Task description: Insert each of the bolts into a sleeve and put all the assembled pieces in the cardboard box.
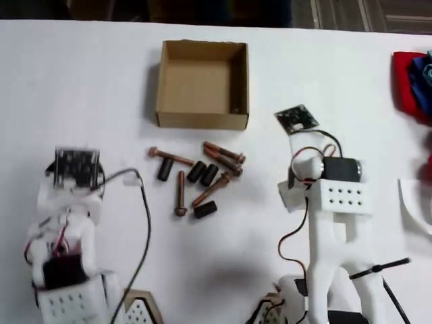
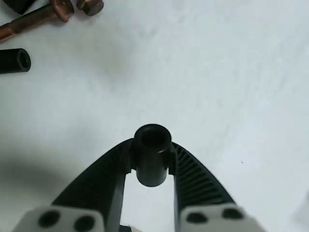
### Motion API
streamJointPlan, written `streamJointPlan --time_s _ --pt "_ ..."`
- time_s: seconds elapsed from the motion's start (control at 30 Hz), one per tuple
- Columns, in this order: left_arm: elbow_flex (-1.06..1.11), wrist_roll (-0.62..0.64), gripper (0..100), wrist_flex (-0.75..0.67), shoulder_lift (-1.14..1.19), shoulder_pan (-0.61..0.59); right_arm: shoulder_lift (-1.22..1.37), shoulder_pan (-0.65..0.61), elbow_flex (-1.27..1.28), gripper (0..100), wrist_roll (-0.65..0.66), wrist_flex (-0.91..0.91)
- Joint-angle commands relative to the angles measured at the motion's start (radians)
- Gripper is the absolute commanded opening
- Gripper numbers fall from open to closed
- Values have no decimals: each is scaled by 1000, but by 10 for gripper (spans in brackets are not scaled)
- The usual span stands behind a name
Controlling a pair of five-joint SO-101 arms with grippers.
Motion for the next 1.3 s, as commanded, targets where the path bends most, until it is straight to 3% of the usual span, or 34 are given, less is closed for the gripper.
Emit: streamJointPlan --time_s 0.0,0.17,0.23,0.37,0.43,0.6,0.83,1.27 --pt "-228 9 135 0 482 100 -35 39 20 21 -2 -36" --pt "-713 48 133 390 1062 273 -35 42 63 21 -2 -35" --pt "-883 181 133 552 1214 331 -35 42 68 21 -2 -35" --pt "-1133 565 132 832 1464 417 -35 42 66 21 -2 -38" --pt "-1233 641 132 898 1564 445 -35 42 64 21 -2 -38" --pt "-1371 632 132 936 1751 489 -35 42 63 21 3 -38" --pt "-1399 632 132 873 1947 582 -35 39 61 21 5 -38" --pt "-1552 632 132 876 2027 592 -35 42 61 21 6 -38"
